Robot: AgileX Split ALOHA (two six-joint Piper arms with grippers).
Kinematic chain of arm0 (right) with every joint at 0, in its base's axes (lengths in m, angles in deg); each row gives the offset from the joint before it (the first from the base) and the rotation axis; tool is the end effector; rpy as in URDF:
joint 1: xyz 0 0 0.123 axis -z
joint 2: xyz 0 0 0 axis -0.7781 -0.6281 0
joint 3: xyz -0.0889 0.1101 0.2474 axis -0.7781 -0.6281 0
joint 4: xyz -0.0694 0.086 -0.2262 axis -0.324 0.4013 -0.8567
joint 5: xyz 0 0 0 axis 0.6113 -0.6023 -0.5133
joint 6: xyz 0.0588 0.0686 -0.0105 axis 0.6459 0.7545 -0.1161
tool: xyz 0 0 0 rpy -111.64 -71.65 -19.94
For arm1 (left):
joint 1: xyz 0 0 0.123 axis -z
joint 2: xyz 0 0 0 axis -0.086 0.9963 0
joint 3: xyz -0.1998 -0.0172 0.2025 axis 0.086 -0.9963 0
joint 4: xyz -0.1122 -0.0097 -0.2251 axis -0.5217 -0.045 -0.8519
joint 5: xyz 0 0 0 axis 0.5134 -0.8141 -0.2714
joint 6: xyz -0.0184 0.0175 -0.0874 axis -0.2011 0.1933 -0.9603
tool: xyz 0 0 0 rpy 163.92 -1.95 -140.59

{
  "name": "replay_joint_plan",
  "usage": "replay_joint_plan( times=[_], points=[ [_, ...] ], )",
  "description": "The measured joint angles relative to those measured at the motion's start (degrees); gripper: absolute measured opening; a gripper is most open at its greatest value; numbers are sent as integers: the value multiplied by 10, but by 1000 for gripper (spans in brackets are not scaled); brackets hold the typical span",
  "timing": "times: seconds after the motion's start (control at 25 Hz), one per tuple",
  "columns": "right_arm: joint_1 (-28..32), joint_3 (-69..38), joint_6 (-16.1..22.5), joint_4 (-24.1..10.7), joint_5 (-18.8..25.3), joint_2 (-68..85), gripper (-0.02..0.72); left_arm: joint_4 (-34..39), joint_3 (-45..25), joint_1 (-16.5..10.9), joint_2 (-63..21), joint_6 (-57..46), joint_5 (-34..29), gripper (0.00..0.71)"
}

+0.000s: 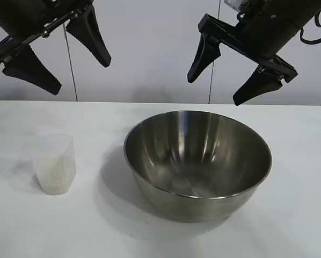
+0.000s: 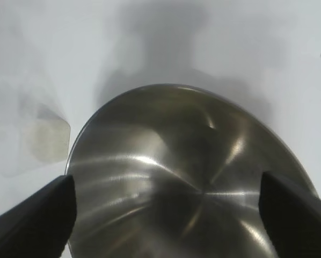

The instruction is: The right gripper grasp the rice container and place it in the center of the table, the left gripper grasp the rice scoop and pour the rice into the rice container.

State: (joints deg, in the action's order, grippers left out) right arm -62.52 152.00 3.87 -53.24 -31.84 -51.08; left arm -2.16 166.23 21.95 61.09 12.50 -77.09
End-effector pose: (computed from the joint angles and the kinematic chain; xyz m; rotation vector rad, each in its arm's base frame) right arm 0.3707 0.1101 0.2480 -0.1079 2.6834 0.6505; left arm 0.3344 -0.1443 0.2727 0.1820 2.7366 -0.7829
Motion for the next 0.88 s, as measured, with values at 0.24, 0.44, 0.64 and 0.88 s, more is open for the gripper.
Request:
replay_joint_plan(
  times=[0.24, 0.44, 0.64, 0.88],
  points=[
    [0, 0, 0, 1, -7, 0, 638, 0, 0, 0, 0, 0, 0, 657],
    [0, 0, 0, -8, -2, 0, 638, 0, 0, 0, 0, 0, 1, 657],
    [0, 0, 14, -81, 31, 0, 638, 0, 0, 0, 0, 0, 13, 657],
    [0, -11, 51, -185, 61, 0, 638, 0, 0, 0, 0, 0, 21, 657]
  ],
)
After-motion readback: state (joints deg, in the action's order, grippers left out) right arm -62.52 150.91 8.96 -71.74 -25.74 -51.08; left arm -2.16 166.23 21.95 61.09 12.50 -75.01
